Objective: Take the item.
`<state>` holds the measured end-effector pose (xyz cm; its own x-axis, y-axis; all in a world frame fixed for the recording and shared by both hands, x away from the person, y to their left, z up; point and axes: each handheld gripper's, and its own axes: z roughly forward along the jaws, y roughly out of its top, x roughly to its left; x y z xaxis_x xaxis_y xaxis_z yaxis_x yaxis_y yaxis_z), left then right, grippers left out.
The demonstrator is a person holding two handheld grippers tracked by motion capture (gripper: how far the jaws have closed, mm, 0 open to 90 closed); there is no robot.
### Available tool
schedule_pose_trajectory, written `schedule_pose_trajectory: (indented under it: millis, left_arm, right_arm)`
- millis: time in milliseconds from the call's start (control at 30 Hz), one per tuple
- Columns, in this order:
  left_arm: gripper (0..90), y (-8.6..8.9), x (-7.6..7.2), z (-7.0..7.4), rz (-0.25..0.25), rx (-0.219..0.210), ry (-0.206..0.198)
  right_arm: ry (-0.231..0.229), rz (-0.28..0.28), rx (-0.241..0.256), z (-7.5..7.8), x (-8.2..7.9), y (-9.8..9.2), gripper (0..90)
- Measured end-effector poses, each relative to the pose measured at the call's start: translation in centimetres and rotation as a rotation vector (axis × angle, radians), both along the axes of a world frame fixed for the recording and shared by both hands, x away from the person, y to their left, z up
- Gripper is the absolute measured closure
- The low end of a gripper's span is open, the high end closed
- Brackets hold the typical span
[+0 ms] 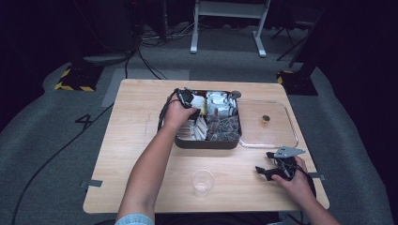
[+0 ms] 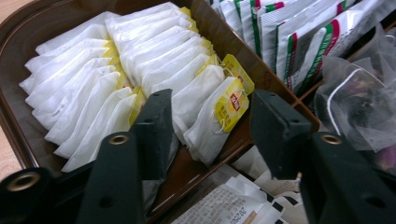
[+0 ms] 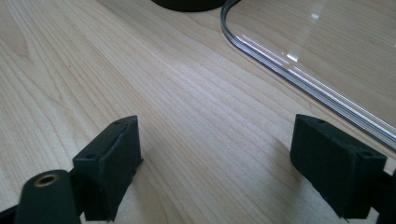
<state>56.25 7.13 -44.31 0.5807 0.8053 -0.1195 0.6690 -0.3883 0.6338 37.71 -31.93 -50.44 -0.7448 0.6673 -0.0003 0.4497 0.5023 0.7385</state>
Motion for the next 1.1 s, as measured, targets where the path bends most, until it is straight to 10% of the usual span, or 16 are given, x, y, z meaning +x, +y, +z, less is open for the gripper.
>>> schedule_pose_trajectory:
  millis: [1100]
  left_arm:
    - [89.0,-1.3,1.3,-0.6,-0.039,0.132,0.093]
  right_arm:
    - [-0.001,0.002,0.000,0.0,0.0,0.0,16.5]
